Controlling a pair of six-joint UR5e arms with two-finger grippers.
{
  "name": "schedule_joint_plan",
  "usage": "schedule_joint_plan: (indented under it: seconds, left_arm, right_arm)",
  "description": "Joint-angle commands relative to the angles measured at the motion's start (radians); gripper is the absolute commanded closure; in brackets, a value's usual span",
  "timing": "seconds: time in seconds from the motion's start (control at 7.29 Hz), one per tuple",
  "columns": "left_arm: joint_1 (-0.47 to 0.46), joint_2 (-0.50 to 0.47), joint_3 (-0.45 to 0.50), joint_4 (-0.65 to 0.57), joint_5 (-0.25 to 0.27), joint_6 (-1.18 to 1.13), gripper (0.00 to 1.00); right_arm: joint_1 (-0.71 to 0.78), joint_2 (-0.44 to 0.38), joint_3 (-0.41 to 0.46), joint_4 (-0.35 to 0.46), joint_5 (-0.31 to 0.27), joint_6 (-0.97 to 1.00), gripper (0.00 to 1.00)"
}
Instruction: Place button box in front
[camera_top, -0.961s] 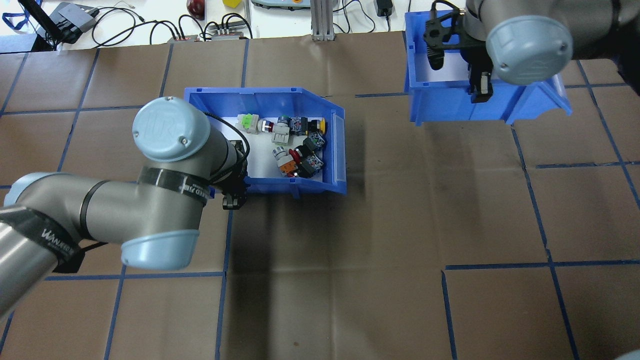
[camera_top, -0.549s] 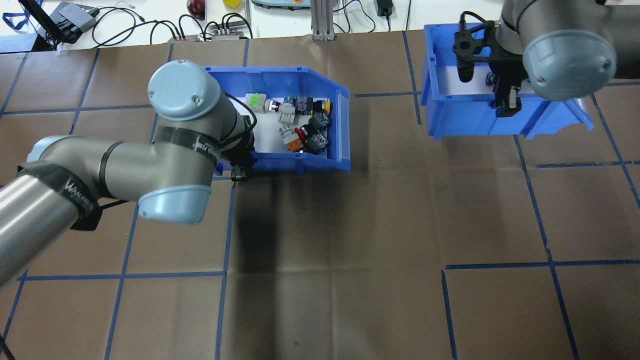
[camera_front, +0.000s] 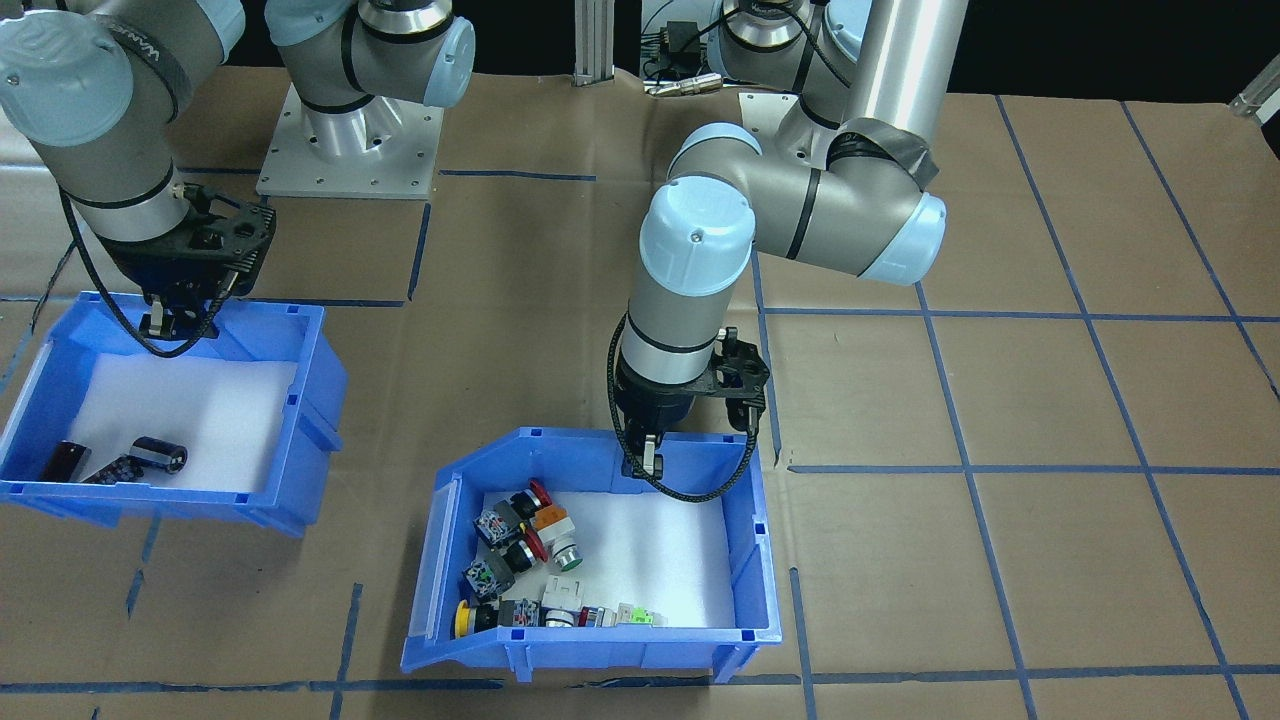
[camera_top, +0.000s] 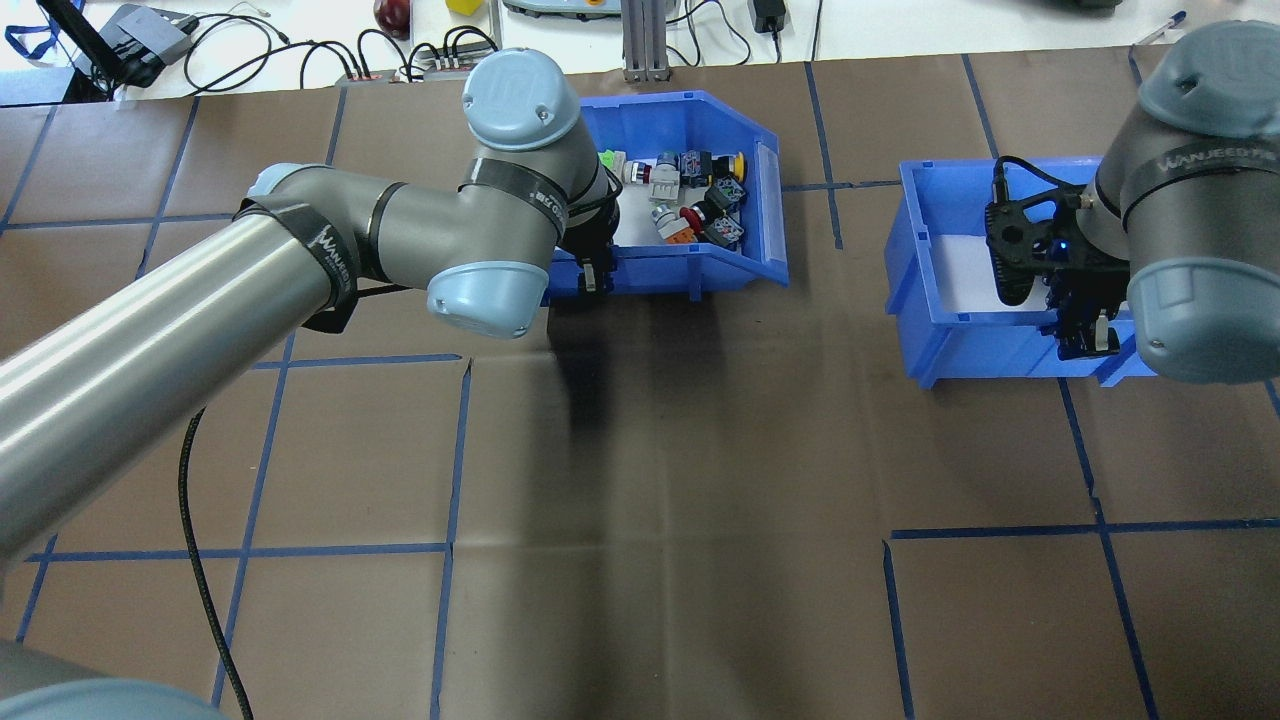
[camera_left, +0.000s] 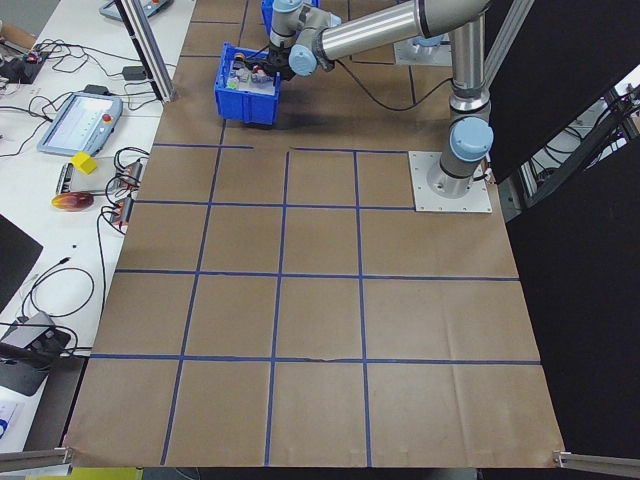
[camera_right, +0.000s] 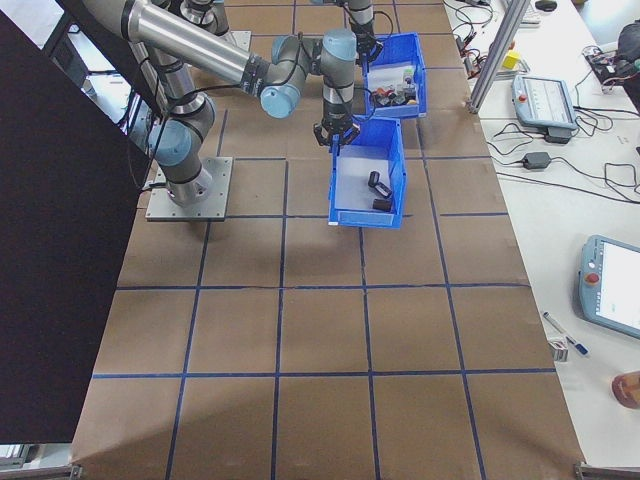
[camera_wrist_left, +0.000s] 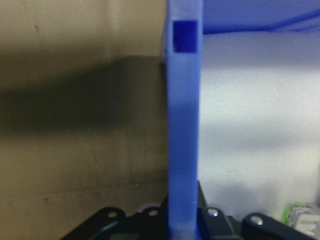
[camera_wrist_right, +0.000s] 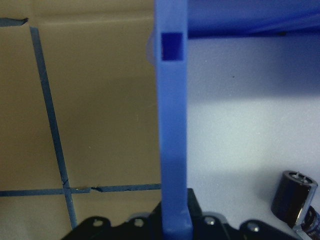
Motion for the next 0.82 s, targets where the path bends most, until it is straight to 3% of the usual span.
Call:
schedule_joint_plan:
  seconds: [0.0, 0.14, 0.41, 0.55, 0.69]
  left_arm:
    - [-0.023, -0.034, 0.016, 0.001, 0.001, -0.029, 1.00]
    - [-0.024, -0.035, 0.017, 0.001, -0.001, -0.031, 1.00]
    - [-0.021, -0.057, 0.049, 0.000, 0.003, -0.013, 0.84]
    - [-0.021, -0.063, 0.065, -0.002, 0.007, -0.014, 0.66]
    - [-0.020, -0.066, 0.066, -0.002, 0.009, -0.013, 0.28]
  right_arm:
    - [-0.005, -0.003, 0.010, -0.005, 0.000, -0.048, 0.96]
    - [-0.005, -0.004, 0.010, -0.007, 0.000, -0.049, 0.95]
    - [-0.004, -0.004, 0.010, -0.005, 0.000, -0.044, 0.95]
    - [-0.004, -0.004, 0.010, -0.005, 0.000, -0.043, 0.95]
    - [-0.004, -0.004, 0.010, -0.005, -0.001, -0.041, 0.95]
